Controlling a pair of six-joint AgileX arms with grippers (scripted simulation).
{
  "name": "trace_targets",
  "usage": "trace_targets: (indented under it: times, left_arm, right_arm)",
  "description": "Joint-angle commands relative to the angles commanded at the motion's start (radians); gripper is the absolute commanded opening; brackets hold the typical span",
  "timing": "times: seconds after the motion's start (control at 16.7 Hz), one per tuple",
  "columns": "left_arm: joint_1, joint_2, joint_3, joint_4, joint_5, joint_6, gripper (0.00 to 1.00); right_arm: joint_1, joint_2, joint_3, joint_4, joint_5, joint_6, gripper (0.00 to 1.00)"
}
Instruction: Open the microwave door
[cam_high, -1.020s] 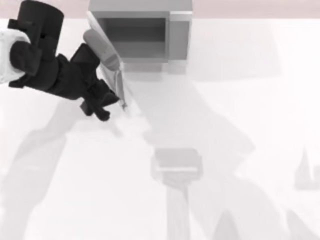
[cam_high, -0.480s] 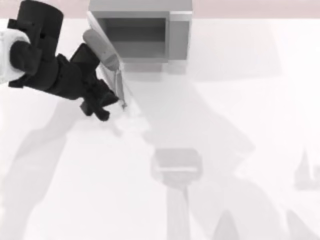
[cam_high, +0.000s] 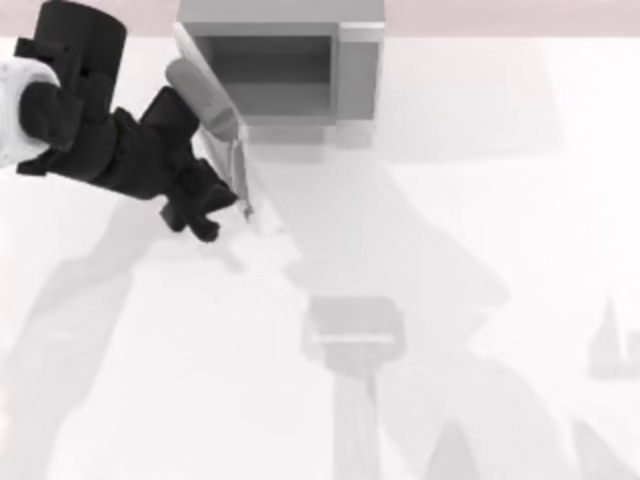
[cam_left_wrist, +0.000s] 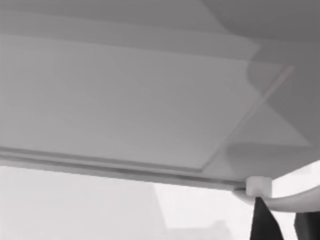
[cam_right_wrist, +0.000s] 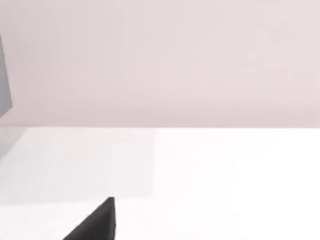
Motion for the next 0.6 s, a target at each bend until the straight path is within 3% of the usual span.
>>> trace_targets:
  times: [0.6]
  left_arm:
    - [0.035,0.01,0.019,-0.056,0.048,0.095,0.0]
  right_arm:
    - [0.0,0.0,0.0,0.0,0.0,0.0,1.0]
